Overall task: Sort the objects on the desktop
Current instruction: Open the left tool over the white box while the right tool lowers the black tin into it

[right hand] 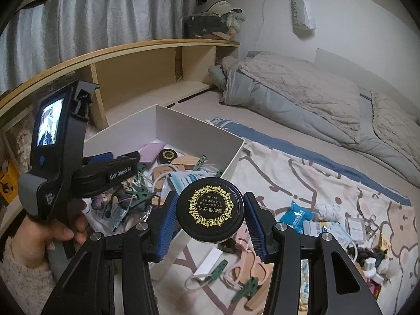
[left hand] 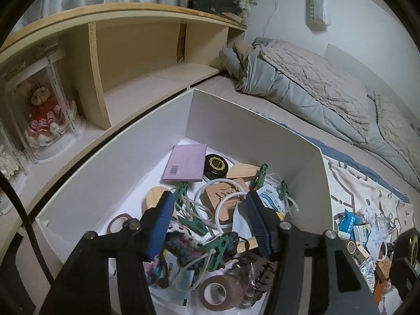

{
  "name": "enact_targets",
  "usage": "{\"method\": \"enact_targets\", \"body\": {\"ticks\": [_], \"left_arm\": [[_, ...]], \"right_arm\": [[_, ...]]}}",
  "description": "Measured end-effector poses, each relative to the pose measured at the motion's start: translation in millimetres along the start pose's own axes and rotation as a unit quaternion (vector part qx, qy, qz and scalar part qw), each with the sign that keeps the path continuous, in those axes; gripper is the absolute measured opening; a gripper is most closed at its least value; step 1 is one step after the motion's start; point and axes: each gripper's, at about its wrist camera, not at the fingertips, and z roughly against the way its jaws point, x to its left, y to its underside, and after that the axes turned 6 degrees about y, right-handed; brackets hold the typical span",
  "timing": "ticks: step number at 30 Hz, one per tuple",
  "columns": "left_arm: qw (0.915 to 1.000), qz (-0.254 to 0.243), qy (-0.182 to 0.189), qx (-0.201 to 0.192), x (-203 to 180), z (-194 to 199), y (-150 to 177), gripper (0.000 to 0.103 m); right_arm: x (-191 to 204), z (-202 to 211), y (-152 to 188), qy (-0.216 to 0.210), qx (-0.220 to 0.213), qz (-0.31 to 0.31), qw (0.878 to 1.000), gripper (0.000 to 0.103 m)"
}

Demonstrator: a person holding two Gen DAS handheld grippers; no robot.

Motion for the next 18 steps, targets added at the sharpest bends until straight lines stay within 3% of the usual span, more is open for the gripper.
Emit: {"method": "enact_targets", "body": {"ticks": [13, 18], "left_arm": [[0.9991, 0.013, -0.018, -0.035, 14, 24, -2, 0.087], [0.9979, 0.034, -0.02, -0.052, 30, 38, -6, 0.092]], "right_arm": [[12, -23, -4, -0.027, 0.016, -0.004, 1.0, 0.051], [18, -34, -10, -0.039, 0.024, -0.004, 0.999, 0.051]]}}
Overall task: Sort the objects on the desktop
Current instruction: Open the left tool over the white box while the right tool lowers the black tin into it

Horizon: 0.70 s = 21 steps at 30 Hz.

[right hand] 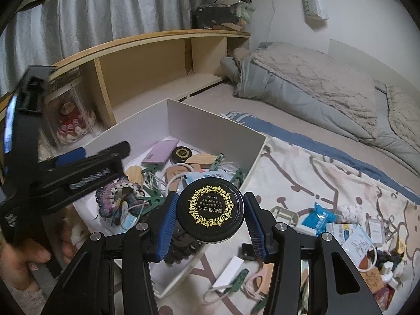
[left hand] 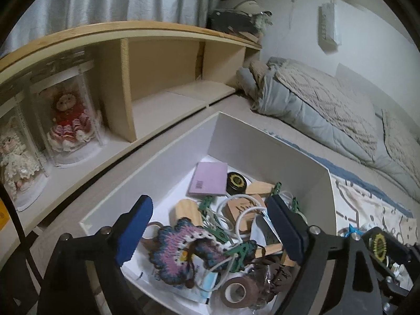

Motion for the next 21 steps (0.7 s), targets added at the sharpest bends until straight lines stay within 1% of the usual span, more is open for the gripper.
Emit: {"method": "enact_targets", "body": {"ticks": [2, 5, 11, 13, 16, 21], "left_arm": [[0.9999, 0.009, 0.003, -0.004, 5, 4, -2, 0.096], [0.9998, 0.018, 0.007, -0.008, 11, 10, -3, 0.098], [0.9996, 0.021, 0.007, -0.017, 15, 16, -4, 0.099], [0.9995, 0.022, 0.009, -0.019, 16, 17, -4, 0.099], [0.9996, 0.022, 0.009, -0.018, 17, 16, -3, 0.099], [0.9995, 0.028, 0.004, -0.016, 22, 13, -3, 0.099]], "right_arm": [[3, -7, -4, -0.011, 0.006, 0.0, 1.0, 0.051], [7, -15, -14, -0.022, 0.01, 0.008, 1.0, 0.051], [10, -35, -41, -0.02, 0.012, 0.015, 1.0, 0.051], [11, -43, -47, -0.023, 0.016, 0.014, 1.0, 0.051], [16, -59, -54, -0.015, 0.022, 0.021, 0.999, 0.051], [19, -88, -58, -0.027, 0.052, 0.012, 0.998, 0.051]]}}
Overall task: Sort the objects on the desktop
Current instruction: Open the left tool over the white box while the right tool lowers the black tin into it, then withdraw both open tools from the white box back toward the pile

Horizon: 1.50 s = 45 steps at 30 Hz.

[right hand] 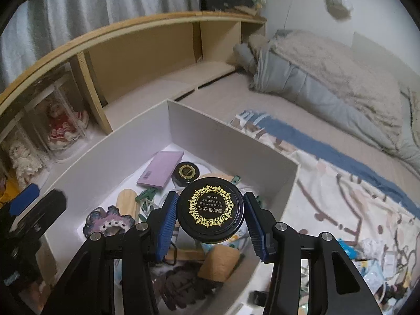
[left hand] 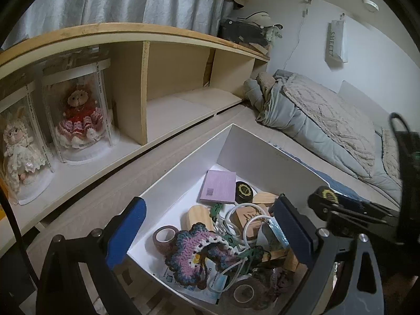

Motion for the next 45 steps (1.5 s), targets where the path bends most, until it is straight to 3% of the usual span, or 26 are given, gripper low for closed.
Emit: {"method": "enact_targets", "body": {"ticks": [6, 7, 8, 9, 13, 18, 27, 35, 45], "left_arm": [[1.0, 0.005, -0.002, 0.0, 4, -1, 0, 0.099], [1.0, 0.005, -0.001, 0.0, 4, -1, 0, 0.099], [1.0, 0.005, 0.0, 0.0, 3, -1, 0, 0.099], [1.0, 0.003, 0.002, 0.0, 3, -2, 0, 0.099], [1.0, -0.004, 0.001, 0.002, -2, -3, 1, 0.099], [1.0, -0.008, -0.001, 0.003, -5, -2, 2, 0.099], [0.9999, -0.016, -0.003, 0.001, -9, 1, 2, 0.099], [0.9992, -0.034, -0.016, -0.013, -24, 10, 3, 0.099], [0.9977, -0.062, -0.006, -0.026, -51, 24, 8, 0.102]], "right_arm": [[-1, -25, 0, 0.01, 0.005, -0.002, 1.0, 0.054], [-3, -26, 0, 0.016, -0.001, -0.01, 1.0, 0.063], [-6, -26, -1, 0.025, -0.008, -0.02, 0.999, 0.093], [-10, -25, -1, 0.03, -0.017, -0.032, 0.999, 0.103], [-23, -20, 1, 0.018, -0.036, -0.059, 0.997, 0.103], [-27, -9, 4, 0.026, -0.05, -0.049, 0.997, 0.103], [-36, 26, 15, -0.003, -0.082, -0.058, 0.995, 0.103], [-48, 65, 26, 0.012, -0.109, -0.042, 0.993, 0.103], [-90, 121, 52, 0.045, -0.145, -0.057, 0.987, 0.103]]}}
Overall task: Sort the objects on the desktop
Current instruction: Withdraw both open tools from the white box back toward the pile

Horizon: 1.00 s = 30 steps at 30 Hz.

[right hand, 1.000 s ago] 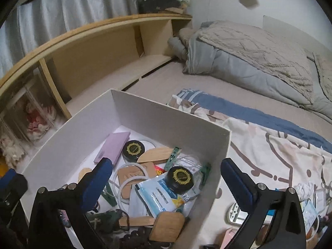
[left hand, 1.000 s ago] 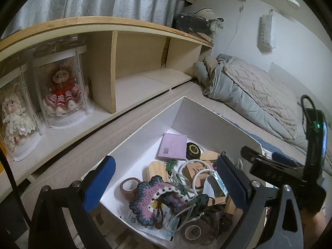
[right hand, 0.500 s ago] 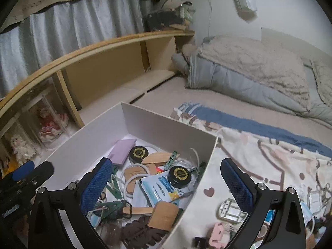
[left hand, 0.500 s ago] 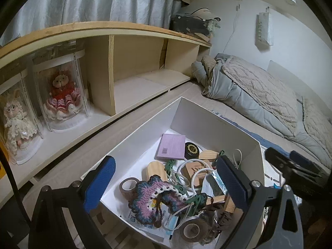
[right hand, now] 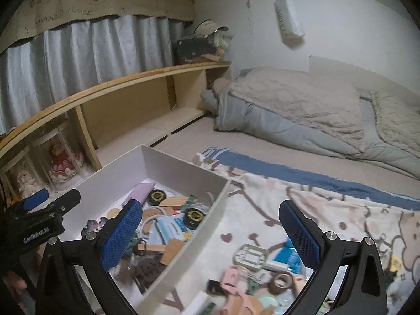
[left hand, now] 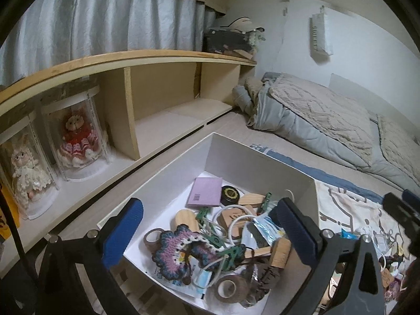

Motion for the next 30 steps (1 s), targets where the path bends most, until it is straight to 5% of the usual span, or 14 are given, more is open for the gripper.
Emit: {"method": "enact_targets", "body": {"ticks": [30], "left_arm": [[0.99, -0.09, 0.103, -0.035, -108, 37, 41, 0.102]], "right_arm": [[-128, 99, 93, 0.145, -0.032, -0.027, 0.988, 0.103]]}}
